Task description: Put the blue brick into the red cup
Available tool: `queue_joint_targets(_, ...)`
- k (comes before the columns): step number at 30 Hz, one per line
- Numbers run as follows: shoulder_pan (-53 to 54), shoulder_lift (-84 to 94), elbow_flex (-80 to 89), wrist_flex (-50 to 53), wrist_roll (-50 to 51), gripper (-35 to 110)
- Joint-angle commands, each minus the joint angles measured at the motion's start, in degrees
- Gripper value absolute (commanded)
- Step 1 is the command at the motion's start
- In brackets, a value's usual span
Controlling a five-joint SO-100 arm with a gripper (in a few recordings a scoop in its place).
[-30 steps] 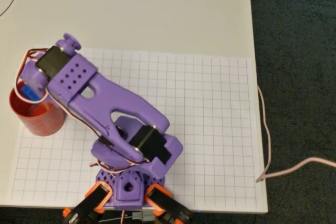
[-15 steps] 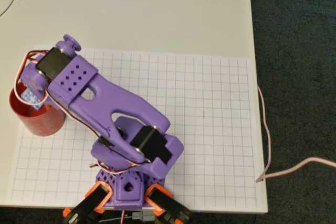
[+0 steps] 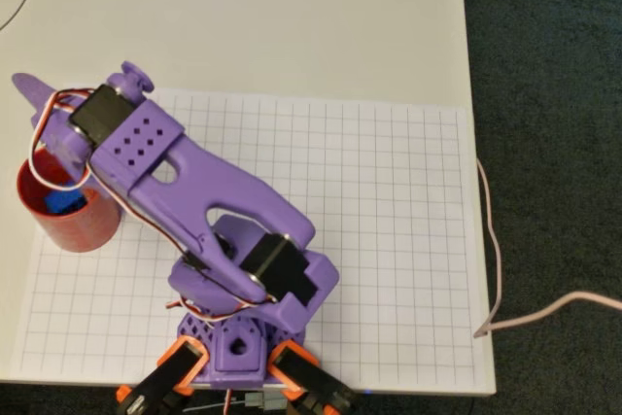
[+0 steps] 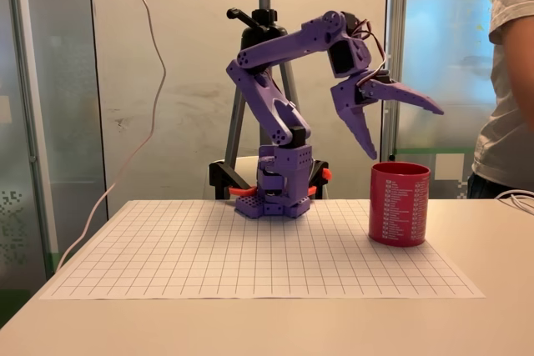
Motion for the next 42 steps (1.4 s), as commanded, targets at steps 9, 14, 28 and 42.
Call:
queue_joint_targets(9, -1.4, 1.4, -1.4, 0.0, -3.3, 0)
queue_joint_targets(14, -0.5, 1.9, -1.5, -1.5, -3.6, 0)
queue_joint_targets(28, 46.5, 1.8, -4.1, -31.9, 2.5, 0)
queue_joint_targets(42, 64.0, 31.2, -7.9, -18.2, -2.4, 0)
